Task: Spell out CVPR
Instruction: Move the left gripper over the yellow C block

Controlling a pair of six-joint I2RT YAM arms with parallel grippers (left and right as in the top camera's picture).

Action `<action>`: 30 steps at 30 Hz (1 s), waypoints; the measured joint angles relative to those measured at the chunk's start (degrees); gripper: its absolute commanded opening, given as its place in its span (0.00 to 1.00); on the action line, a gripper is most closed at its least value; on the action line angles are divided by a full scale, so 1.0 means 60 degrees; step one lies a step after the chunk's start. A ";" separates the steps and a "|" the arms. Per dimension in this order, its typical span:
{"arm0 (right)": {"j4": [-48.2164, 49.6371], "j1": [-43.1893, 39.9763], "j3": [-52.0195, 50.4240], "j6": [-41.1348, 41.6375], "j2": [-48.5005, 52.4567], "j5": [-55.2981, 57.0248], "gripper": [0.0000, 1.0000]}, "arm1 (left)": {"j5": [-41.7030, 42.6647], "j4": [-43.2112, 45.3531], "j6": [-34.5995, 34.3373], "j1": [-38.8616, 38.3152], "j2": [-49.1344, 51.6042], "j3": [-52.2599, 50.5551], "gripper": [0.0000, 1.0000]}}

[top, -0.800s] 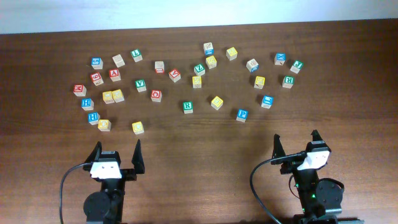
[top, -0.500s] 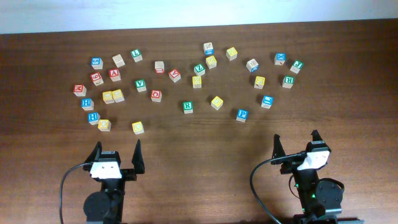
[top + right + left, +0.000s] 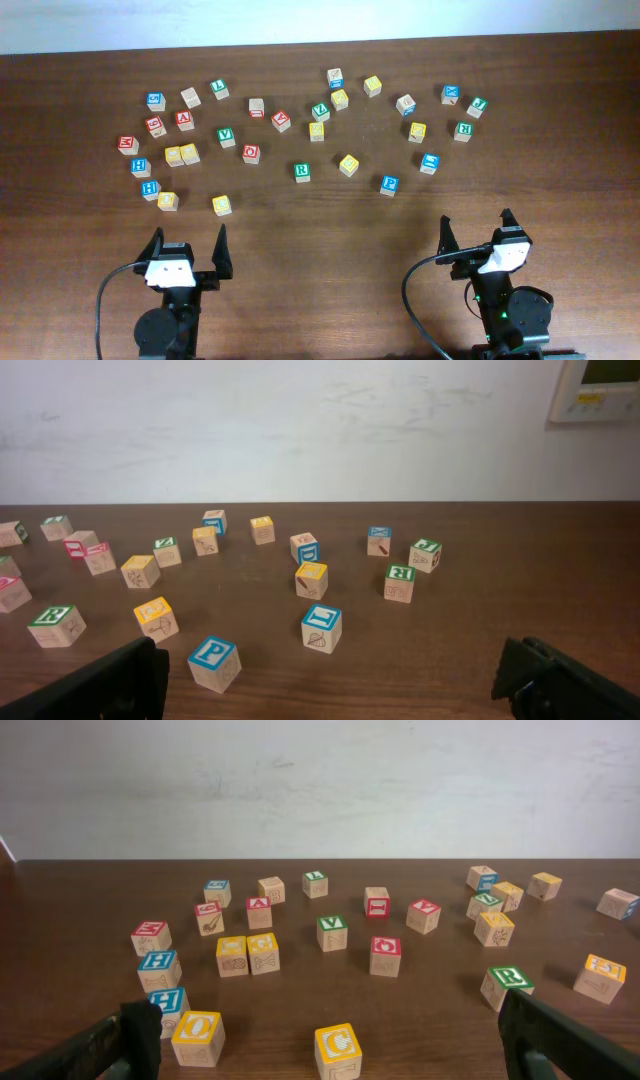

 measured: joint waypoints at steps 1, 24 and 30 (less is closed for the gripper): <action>0.0000 0.0000 0.0000 0.0004 0.0000 0.0000 0.98 | 0.0000 0.0000 0.0000 0.0000 0.0000 0.0000 0.99; -0.0004 -0.0004 0.0000 -0.0004 -0.0007 0.0036 0.98 | 0.3155 0.7107 -0.0106 0.0029 0.0033 0.0801 0.99; -0.0004 -0.0004 -0.0004 -0.0004 0.0007 0.0058 0.98 | 0.3690 -0.0291 0.0310 0.0040 0.4193 0.6925 0.99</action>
